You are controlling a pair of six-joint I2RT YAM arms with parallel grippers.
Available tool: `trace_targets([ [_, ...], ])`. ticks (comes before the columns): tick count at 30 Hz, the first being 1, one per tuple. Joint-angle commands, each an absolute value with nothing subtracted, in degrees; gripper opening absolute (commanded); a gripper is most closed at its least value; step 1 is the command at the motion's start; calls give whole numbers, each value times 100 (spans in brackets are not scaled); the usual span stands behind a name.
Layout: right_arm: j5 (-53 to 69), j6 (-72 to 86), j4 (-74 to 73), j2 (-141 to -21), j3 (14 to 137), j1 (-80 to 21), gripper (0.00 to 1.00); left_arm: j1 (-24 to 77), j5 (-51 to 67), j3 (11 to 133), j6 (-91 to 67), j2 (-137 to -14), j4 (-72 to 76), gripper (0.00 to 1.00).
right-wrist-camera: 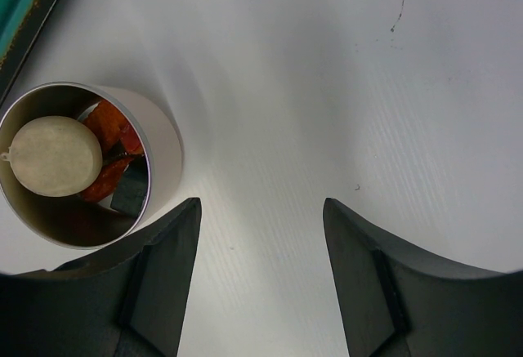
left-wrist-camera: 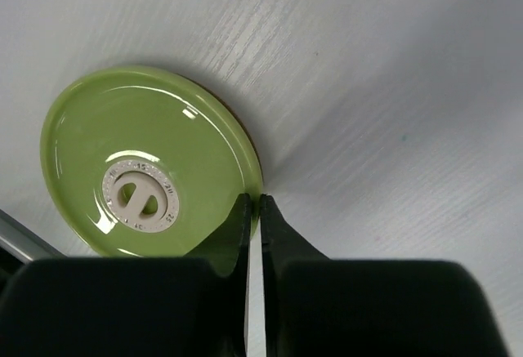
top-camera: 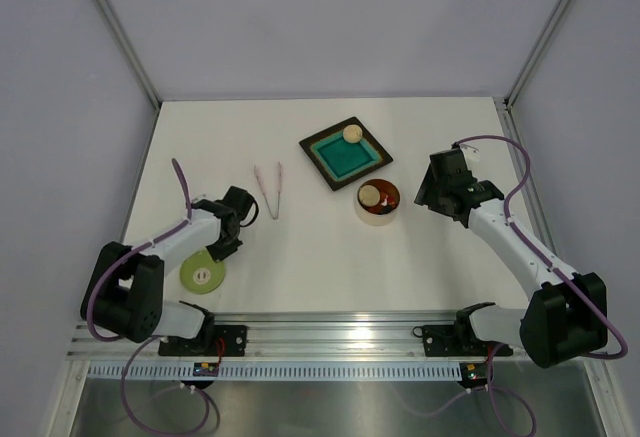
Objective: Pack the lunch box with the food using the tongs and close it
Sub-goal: Move the box lid to the center of the board.
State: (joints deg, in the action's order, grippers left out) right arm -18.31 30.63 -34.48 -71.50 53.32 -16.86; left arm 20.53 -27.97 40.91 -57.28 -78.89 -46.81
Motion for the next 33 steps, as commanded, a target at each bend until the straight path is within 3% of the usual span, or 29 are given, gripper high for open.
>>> trace_targets([
  [1, -1854, 3015, -3384, -6987, 5379, -1652, 69, 2065, -3005, 4025, -5854, -7744, -4570, 0],
  [9, -1854, 3032, -3366, -7014, 5396, -1661, 69, 2591, -3401, 4595, -5423, -6848, -5079, 0],
  [14, -1854, 3067, -3349, -7031, 5361, -1652, 69, 3198, -3577, 5053, -5370, -6943, -5378, 0],
  [26, -2030, 3024, -3533, -6873, 5414, -1652, 69, 5184, -3402, 6624, -5221, -8444, -5335, 0],
  [33, -2101, 3032, -3691, -6751, 5397, -1661, 69, 6011, -2665, 7347, -4746, -9473, -4633, 0],
])
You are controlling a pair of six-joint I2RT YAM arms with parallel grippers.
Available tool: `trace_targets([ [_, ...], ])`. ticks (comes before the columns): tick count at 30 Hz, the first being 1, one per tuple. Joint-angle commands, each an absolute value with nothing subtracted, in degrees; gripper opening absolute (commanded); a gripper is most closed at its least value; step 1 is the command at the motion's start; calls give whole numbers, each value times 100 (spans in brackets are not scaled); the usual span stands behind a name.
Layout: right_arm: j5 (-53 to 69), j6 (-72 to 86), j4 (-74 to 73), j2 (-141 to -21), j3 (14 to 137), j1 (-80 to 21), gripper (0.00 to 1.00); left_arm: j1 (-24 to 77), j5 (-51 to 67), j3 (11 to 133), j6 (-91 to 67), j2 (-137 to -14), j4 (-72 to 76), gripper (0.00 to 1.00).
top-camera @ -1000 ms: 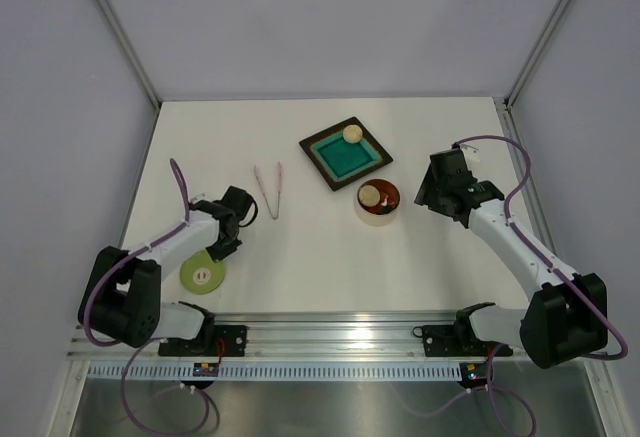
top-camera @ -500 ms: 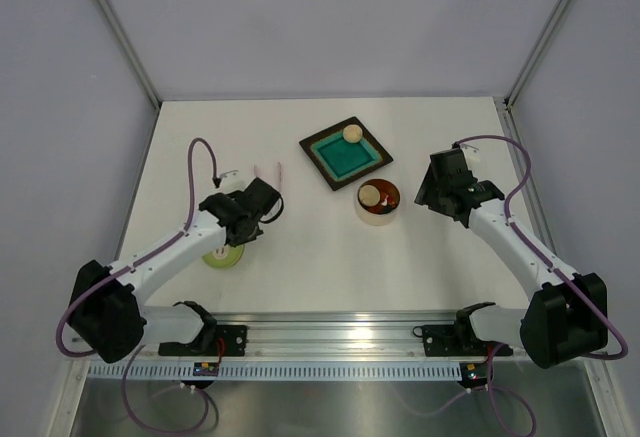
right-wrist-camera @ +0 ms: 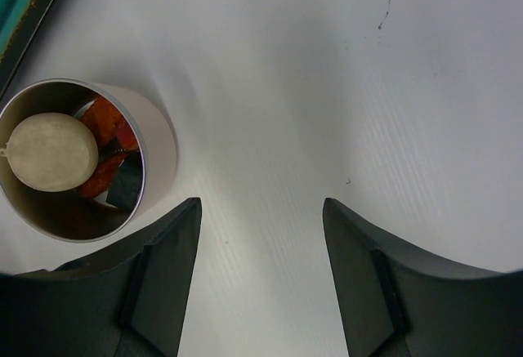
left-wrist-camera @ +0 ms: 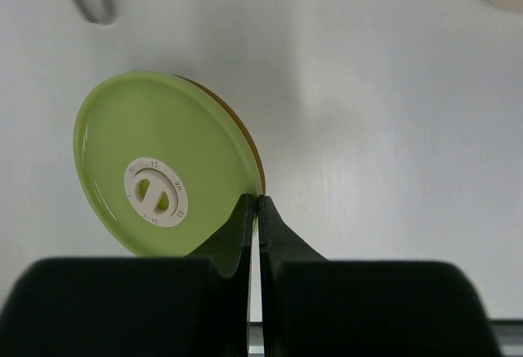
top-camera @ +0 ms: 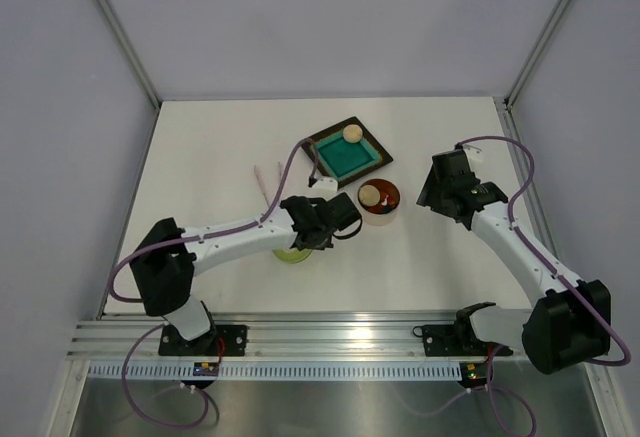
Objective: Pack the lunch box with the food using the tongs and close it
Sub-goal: Move the box lid to the center of the board, then pick up the box lid from the center of the board.
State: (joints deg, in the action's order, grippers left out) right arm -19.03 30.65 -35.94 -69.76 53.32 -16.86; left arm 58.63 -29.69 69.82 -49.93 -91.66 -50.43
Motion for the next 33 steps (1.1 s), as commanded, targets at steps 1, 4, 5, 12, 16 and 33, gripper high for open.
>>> trace_targets([
  [1, -2083, 3050, -3735, -6707, 5362, -1661, 69, 6012, -2550, 7356, -4633, -9544, -4353, 0],
  [4, -2092, 3076, -3814, -6487, 5203, -1661, 69, 6020, -2110, 7400, -4457, -9817, -3983, 0],
  [5, -2092, 3085, -3849, -6443, 5168, -1652, 69, 6021, -2040, 7435, -4430, -9887, -3938, 0],
  [12, -2013, 3217, -4017, -6135, 4905, -1661, 69, 6012, -1425, 7699, -3938, -10266, -3780, 34],
  [16, -1723, 3155, -4034, -6003, 4887, -1661, 69, 6012, -1231, 7699, -3701, -10090, -3718, 61],
  [33, -984, 4350, -2524, -6845, 4630, -4435, 67, 3183, -897, 5898, -3252, -7252, -3876, 61],
])
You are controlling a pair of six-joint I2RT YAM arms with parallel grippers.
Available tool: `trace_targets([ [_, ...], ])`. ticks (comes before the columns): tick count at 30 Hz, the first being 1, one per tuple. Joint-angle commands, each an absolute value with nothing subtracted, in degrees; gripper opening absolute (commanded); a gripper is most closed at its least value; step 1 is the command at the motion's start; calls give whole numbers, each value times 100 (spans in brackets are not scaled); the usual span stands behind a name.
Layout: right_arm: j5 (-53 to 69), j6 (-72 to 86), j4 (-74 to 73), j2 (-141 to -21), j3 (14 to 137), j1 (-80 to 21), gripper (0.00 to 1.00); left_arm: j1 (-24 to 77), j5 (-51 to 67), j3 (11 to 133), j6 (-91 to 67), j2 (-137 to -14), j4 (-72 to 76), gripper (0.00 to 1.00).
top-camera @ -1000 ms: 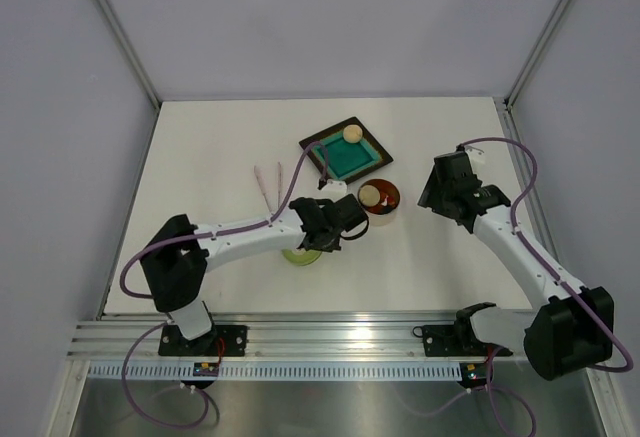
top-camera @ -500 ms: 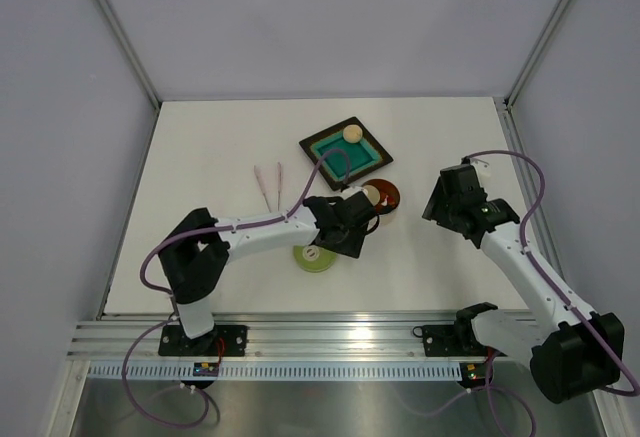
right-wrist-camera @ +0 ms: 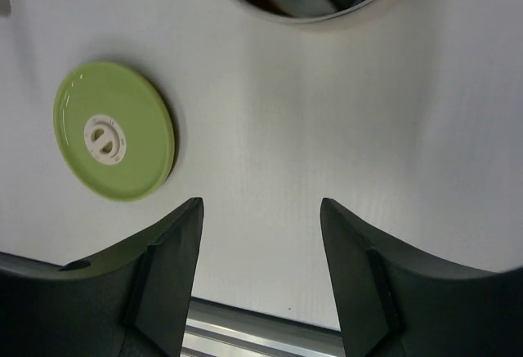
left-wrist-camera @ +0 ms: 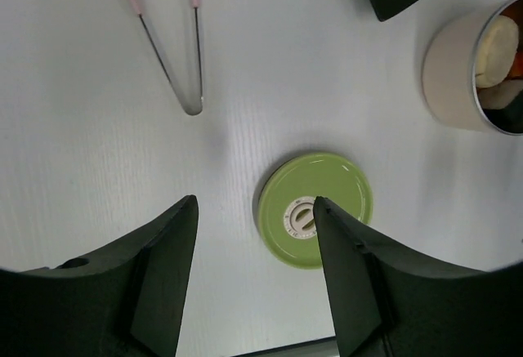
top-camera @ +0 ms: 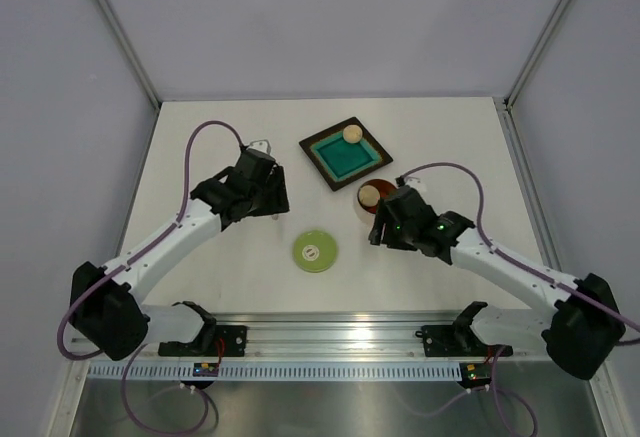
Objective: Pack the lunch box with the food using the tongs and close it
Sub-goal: Pick up the box lid from the center of the board.
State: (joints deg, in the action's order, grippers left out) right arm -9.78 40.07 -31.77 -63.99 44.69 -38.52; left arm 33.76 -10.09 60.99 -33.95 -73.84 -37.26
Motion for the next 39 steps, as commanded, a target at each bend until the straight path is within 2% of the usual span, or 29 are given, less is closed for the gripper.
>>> trace_targets([
  [1, -1019, 4333, -2435, -7038, 4719, -4604, 67, 3095, -879, 5793, -3278, -7077, -3885, 61],
  [8, -256, 4070, -1574, -8602, 5220, -4948, 66, 2418, -887, 5678, -3428, -6522, -3955, 62],
  [20, -44, 4166, -1064, -9834, 5554, -5045, 61, 2118, -765, 5528, -3463, -6416, -3823, 63],
  [24, -26, 4236, -949, -10028, 5555, -5045, 52, 2109, -721, 5476, -3463, -6399, -3788, 63],
  [27, -105, 4236, -1002, -10002, 5572, -5045, 37, 2101, -721, 5458, -3454, -6390, -3779, 62],
  [31, -474, 4140, -1344, -9757, 5651, -5036, 0, 2092, -712, 5440, -3445, -6381, -3788, 62],
  [39, -931, 3744, -1977, -9089, 5906, -5019, 0, 2100, -694, 5370, -3454, -6354, -3770, 62],
])
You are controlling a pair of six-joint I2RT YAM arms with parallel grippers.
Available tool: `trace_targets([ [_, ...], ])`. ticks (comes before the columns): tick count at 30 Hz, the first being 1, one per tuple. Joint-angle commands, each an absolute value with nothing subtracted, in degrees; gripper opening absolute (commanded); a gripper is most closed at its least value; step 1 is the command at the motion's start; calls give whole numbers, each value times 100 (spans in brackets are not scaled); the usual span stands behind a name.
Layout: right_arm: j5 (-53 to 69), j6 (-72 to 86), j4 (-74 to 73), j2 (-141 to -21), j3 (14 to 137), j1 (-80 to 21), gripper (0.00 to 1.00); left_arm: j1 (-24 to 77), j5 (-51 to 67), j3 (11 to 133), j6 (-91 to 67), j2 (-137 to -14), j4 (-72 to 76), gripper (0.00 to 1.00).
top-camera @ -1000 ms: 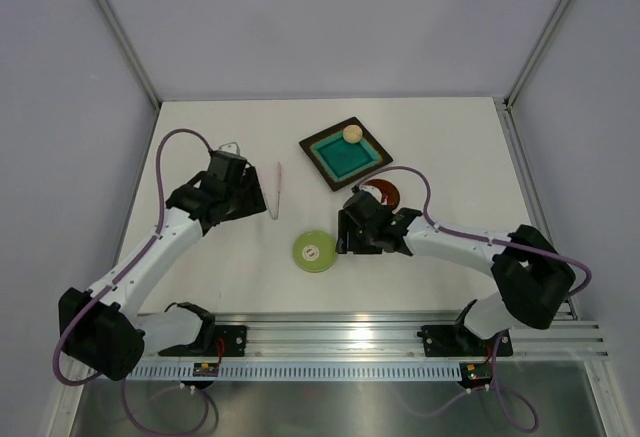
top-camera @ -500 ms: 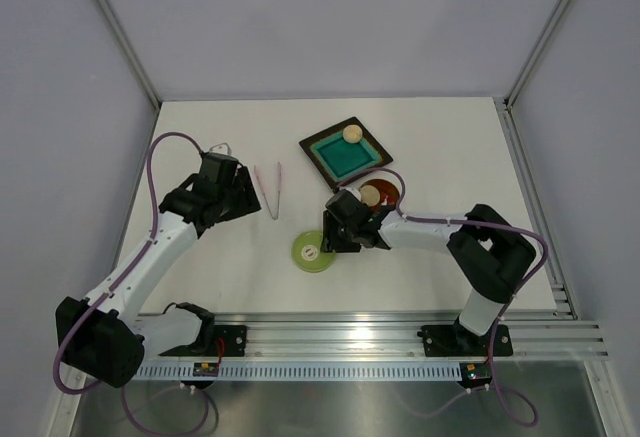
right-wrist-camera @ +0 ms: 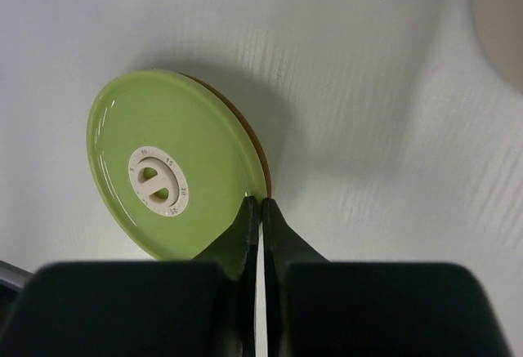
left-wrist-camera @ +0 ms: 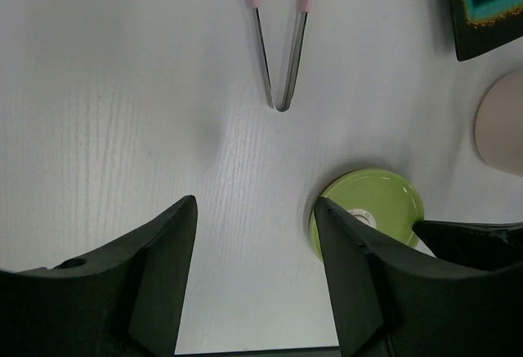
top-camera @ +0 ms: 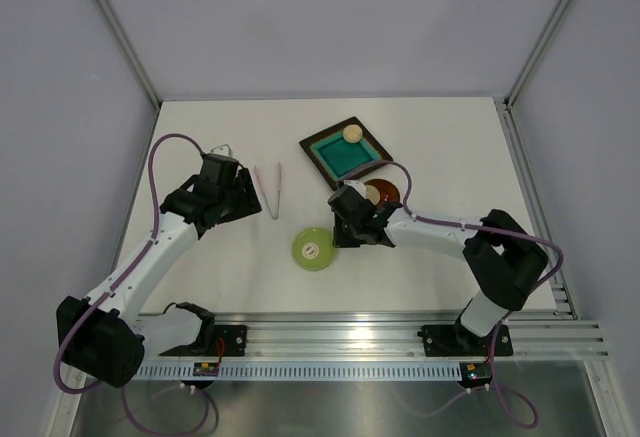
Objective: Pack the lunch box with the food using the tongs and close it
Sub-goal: Pick up the box lid from the center of the board, then close the box lid on the packing box.
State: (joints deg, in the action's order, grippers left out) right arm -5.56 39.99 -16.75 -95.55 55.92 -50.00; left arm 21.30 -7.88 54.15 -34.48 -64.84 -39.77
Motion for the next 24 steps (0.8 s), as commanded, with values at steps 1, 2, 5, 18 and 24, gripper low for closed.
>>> trace_targets([
  [1, -958, 3709, -2038, -8923, 5967, -5001, 0, 2101, -703, 5370, -3454, -6346, -3771, 62],
  [2, -975, 3622, -2152, -8825, 6003, -4923, 0, 2092, -712, 5370, -3454, -6328, -3762, 62],
  [5, -915, 3446, -2363, -8421, 6117, -4694, 0, 2092, -721, 5379, -3454, -6302, -3779, 62],
  [18, -159, 2716, -3120, -7743, 6478, -2075, 0, 2083, -563, 5335, -3498, -6363, -3700, 62],
  [24, 518, 2672, -2866, -8085, 6267, -1512, 0, 2083, -554, 5317, -3489, -6346, -3709, 62],
])
